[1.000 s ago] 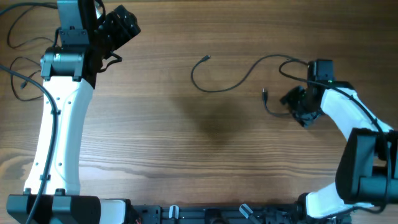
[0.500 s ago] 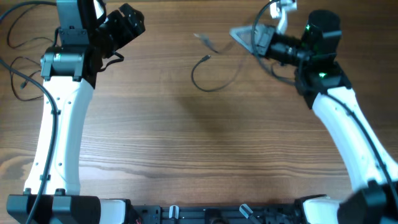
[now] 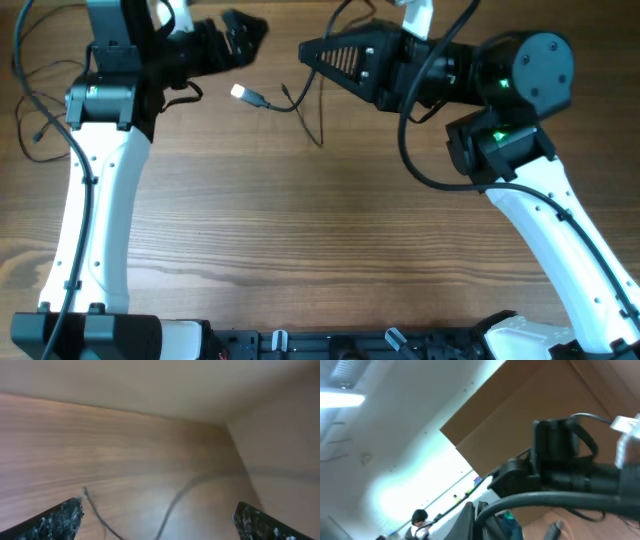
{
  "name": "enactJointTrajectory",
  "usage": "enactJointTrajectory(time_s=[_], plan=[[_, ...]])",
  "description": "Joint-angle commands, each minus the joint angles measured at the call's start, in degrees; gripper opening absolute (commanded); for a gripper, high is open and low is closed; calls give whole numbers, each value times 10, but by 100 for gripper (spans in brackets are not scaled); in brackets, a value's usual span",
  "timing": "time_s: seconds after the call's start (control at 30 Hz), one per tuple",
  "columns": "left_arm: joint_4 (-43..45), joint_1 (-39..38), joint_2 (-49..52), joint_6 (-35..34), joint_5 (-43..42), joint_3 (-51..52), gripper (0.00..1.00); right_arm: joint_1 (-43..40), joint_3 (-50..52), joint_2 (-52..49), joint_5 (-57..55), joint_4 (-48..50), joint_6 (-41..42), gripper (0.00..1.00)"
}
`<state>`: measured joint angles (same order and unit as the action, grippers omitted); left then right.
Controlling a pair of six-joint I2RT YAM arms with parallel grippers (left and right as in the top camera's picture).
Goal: Untangle cables
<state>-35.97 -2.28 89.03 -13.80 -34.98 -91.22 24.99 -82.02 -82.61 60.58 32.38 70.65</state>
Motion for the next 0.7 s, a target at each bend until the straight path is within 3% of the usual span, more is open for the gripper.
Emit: enactJointTrajectory(time_s=[0.0,0.17,0.43,0.63,0.67], plan=[[-49,-28,27,257,-165,2,100,3,-13,-3,10,61,90,4],[-66,-88,84,374,-211,2,100,3,-13,-3,5,77,117,4],[56,-132,159,376,-133,2,100,3,-13,-3,16,93,136,4],[59,-160,203,376,-124,2,99,3,-14,-3,10,122,156,4],[67,-163,208,376,-112,2,94,3,-14,-3,11,122,158,4]])
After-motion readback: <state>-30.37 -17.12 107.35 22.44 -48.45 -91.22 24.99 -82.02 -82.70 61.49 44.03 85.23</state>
